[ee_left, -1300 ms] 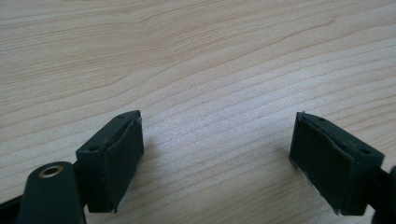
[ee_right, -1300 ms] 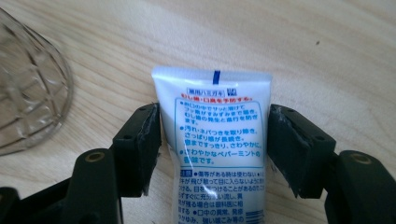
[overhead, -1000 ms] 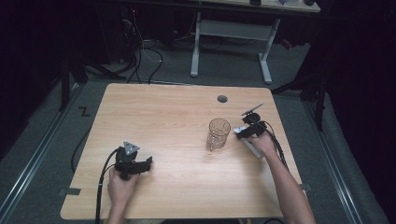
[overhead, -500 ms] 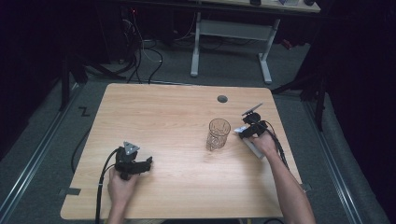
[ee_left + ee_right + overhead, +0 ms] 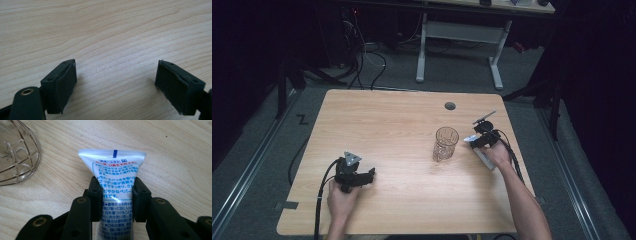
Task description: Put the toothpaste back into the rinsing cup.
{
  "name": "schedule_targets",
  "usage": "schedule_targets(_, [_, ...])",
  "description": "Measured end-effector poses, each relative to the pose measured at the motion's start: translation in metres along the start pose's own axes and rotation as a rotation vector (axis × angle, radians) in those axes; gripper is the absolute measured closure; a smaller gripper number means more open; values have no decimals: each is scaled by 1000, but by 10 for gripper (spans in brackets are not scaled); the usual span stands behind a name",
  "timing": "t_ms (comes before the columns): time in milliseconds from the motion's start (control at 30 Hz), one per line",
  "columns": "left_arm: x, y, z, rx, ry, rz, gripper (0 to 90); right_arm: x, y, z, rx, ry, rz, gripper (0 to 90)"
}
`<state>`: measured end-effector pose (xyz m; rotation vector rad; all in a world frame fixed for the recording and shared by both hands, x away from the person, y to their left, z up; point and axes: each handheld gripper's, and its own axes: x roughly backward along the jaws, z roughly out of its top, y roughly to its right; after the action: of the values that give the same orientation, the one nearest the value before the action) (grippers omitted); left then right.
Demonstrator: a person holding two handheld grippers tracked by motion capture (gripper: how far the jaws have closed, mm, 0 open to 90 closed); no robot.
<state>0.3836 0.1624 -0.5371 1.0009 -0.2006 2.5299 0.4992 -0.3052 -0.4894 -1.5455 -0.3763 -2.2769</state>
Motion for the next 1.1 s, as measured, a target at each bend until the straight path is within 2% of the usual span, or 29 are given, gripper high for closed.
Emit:
schedule_targets(167, [0,0,0,0,0,0,176,3,0,-3,5,19,10,680])
schedule_targets(333, [0,0,0,0,0,0,176,9,1,-6,-18,66,52,679])
schedule_targets(800, [0,0,0,0,0,0,176,38,-8,-14,29,192,92,677])
schedule_targets(1100, [0,0,0,0,0,0,176,54,-16,-20,40,264,128,675])
